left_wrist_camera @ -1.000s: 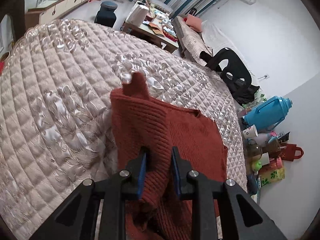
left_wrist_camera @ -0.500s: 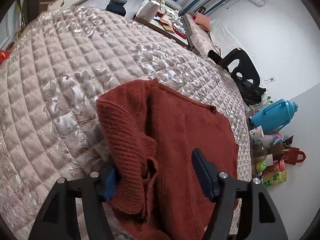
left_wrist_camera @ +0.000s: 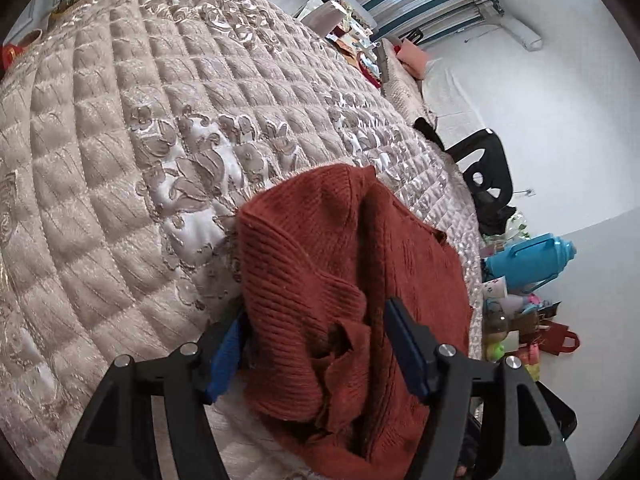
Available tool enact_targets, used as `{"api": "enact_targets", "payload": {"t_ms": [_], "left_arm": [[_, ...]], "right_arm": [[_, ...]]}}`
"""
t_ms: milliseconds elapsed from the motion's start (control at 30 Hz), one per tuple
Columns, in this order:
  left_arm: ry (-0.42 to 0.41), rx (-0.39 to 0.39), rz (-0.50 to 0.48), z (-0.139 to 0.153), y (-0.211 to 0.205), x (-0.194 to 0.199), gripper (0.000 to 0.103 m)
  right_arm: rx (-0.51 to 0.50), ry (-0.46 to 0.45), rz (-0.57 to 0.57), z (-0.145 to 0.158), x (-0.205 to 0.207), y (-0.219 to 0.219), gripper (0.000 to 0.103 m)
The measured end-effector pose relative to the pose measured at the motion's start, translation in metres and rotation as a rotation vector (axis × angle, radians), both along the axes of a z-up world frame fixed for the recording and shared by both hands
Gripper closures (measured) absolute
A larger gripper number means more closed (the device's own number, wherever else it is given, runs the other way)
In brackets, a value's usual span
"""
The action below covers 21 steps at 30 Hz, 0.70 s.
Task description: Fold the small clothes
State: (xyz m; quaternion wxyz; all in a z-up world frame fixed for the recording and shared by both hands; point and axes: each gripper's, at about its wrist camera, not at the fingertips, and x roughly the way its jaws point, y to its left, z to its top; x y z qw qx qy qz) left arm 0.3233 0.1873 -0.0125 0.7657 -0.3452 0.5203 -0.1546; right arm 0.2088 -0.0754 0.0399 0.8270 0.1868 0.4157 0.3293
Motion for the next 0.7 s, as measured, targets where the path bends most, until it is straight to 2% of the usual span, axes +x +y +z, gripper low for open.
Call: {"api": "enact_targets", "payload": {"t_ms": [33,133,167,233,300,367,500,567,700], "left_arm": [[0.002,-0.009,0.0,-0.002,0.002,0.001,0.033],[-0.007,-0.036,-0.019,-0.004,0.004,0.003,0.031],[-0.007,-0.043,-0.02,-0.005,0.005,0.004,0.031],[-0.008,-0.055,-0.025,-0.005,0.006,0.006,0.031],[-0.013,-0.065,-0.026,-0.006,0.008,0.005,0.03],[-0.014,-0.077,-0.024,-0.006,0.01,0.004,0.03],[-0.013,-0.084,-0.029,-0.005,0.011,0.005,0.027],[-0.014,-0.081,-0.034,-0.004,0.01,0.005,0.027],[-0.011,-0.085,-0.041,-0.004,0.008,0.007,0.025]], "right_arm": [[0.018,0.011,0.021,0.002,-0.001,-0.001,0.055],[0.014,0.072,0.2,0.003,-0.004,0.011,0.055],[-0.001,0.084,0.21,0.003,-0.007,0.014,0.055],[-0.03,0.024,0.169,0.009,-0.006,0.013,0.055],[-0.112,-0.042,0.018,0.013,0.006,0.006,0.055],[-0.145,-0.001,-0.071,0.006,0.03,0.004,0.055],[-0.115,0.092,-0.065,-0.005,0.059,0.015,0.055],[-0.098,0.105,-0.042,-0.004,0.066,0.02,0.055],[0.006,0.1,0.016,-0.006,0.072,0.032,0.055]]}}
